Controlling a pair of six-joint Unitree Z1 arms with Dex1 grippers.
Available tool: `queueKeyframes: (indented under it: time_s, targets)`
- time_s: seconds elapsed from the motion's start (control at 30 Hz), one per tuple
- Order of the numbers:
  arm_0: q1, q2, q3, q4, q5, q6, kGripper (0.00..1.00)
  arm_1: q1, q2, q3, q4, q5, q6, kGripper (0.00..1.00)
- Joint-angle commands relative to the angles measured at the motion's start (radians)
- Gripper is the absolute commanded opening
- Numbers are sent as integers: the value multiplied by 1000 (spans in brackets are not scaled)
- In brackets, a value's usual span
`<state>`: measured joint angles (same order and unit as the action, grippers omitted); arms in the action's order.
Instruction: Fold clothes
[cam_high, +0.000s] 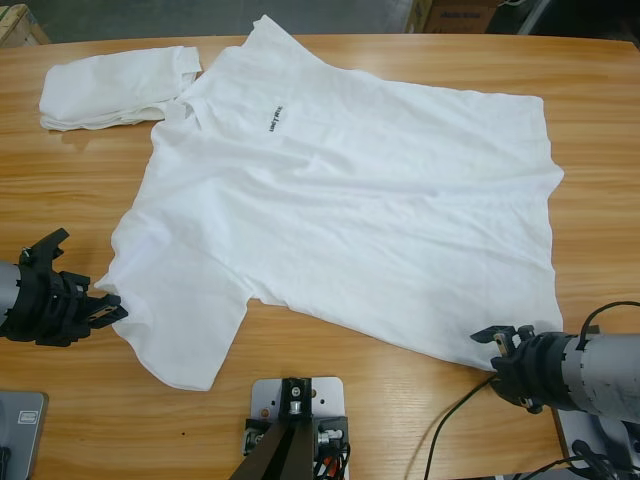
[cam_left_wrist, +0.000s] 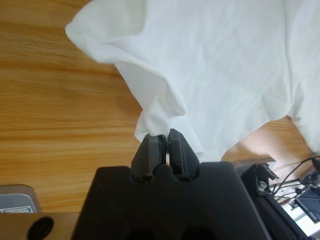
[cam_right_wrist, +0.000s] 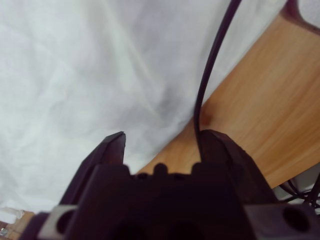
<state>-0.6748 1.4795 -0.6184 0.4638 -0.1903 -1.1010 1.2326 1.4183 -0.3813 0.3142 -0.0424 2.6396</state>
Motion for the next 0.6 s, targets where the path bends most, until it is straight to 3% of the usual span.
queueKeyframes:
  time_s: [0.03, 0.37, 0.6]
  targets:
    - [-9, 46, 18, 9, 13, 7, 0, 11, 6, 2, 0, -8, -21, 622]
    - [-24, 65, 11, 9, 13, 5, 0, 11, -54, -126, 148, -15, -73, 628]
    - [-28, 51, 25, 10, 14, 3, 0, 11, 22, -79, 11, -12, -64, 623]
